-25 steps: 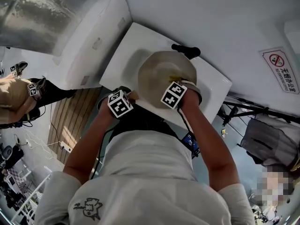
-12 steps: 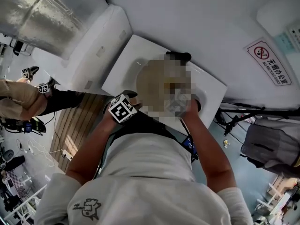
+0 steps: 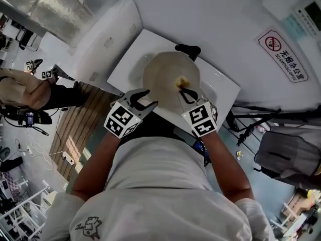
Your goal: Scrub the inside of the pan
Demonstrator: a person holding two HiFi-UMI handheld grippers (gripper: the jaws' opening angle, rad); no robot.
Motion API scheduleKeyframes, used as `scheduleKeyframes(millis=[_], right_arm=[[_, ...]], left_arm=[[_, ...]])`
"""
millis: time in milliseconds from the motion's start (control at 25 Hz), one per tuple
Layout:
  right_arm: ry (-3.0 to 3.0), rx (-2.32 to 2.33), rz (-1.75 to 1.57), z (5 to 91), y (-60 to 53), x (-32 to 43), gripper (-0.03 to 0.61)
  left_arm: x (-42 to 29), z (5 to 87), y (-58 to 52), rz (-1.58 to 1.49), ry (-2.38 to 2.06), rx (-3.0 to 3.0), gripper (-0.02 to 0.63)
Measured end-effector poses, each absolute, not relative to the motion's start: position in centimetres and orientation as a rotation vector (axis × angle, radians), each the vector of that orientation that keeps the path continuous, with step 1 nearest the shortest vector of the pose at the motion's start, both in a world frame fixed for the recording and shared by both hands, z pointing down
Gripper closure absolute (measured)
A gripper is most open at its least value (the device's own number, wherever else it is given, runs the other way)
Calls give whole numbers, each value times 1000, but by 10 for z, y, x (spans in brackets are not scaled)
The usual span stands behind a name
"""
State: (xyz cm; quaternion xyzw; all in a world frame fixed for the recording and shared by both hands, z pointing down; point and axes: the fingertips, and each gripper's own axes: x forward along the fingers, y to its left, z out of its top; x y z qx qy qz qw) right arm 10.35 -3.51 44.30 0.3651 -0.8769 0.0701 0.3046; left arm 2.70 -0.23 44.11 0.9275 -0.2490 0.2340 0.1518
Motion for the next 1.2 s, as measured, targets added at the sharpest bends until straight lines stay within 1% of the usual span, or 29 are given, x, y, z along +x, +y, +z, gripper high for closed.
scheduleKeyframes(millis=[160,320,640,880,1200], right_arm=[[-2431,1008,171,412,-18,102,555],[-2509,1046,179,390,1,100,556],[-2593,1068,101,338,54,90,557],[-2579,1192,116,313,92,64,557],[-2568,1257,76,294,158,-8,557]], left_arm=[[27,406,16,513,-820,2691,411],[20,381,31,436,-850,2724,414],[0,343,65,323,-819,2802,465],[-50,312,97,278,-812,2876,502],[-136,284,159,206,-839,2923,566]])
